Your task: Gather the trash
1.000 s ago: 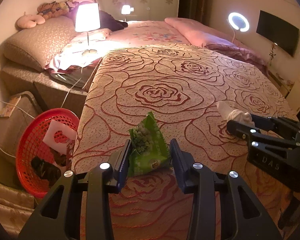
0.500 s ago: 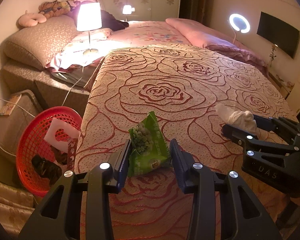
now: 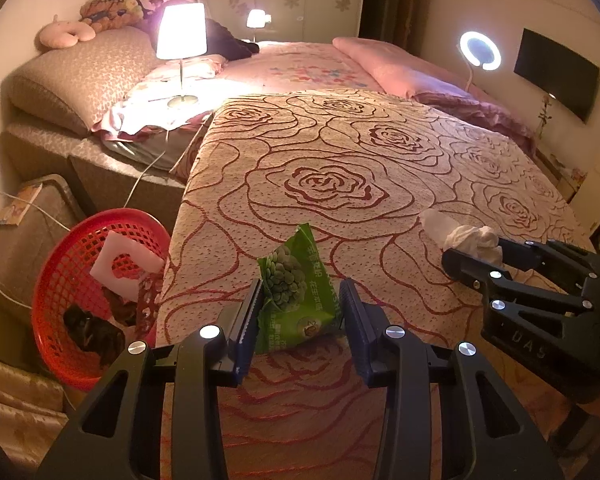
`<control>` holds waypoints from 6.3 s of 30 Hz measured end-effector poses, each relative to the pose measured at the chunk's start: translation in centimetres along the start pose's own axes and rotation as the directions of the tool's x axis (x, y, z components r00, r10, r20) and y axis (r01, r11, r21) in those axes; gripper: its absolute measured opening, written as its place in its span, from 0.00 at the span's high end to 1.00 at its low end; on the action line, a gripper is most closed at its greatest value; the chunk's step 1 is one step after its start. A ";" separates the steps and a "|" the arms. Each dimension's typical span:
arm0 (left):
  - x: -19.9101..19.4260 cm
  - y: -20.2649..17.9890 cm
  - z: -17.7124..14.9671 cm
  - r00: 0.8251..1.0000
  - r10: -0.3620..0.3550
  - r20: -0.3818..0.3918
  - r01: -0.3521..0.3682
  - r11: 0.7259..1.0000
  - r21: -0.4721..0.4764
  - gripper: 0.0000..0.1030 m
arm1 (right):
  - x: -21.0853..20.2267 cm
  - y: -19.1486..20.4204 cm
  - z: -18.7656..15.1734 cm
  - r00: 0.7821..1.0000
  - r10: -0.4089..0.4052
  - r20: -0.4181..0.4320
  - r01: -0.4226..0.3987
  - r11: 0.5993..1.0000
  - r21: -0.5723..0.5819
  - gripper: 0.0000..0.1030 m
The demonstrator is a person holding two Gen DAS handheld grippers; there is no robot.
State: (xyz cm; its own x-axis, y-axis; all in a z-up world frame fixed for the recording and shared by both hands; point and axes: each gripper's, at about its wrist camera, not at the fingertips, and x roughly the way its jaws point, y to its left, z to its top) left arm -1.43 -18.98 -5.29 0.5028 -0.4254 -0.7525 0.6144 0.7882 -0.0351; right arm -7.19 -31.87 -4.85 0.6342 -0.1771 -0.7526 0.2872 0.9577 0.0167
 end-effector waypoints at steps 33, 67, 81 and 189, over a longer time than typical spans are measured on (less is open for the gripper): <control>-2.2 19.1 -1.0 0.962 0.273 -0.013 -0.261 0.905 -0.337 0.64 | 3.3 15.3 7.7 0.962 0.272 -0.039 -0.274 0.942 -0.194 0.63; -0.6 22.2 -1.1 0.940 0.338 -0.045 -0.332 0.877 -0.347 0.32 | 8.9 21.1 10.0 0.920 0.355 -0.167 -0.379 0.915 -0.142 0.48; -2.1 20.9 -0.8 0.931 0.365 -0.009 -0.348 0.880 -0.325 0.24 | 6.0 17.3 9.2 0.937 0.339 -0.078 -0.346 0.933 -0.096 0.30; -10.9 13.7 -2.0 0.877 0.467 0.114 -0.416 0.856 -0.307 0.10 | -4.6 13.5 3.2 0.952 0.257 0.168 -0.238 0.963 -0.124 0.08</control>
State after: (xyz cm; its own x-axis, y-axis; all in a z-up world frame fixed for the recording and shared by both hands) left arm 0.26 -2.64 1.09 0.7971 -0.0550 -0.6014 0.1295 0.9883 0.0812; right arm -3.93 -18.83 0.97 0.7980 0.0396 -0.6013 0.0363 0.9929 0.1136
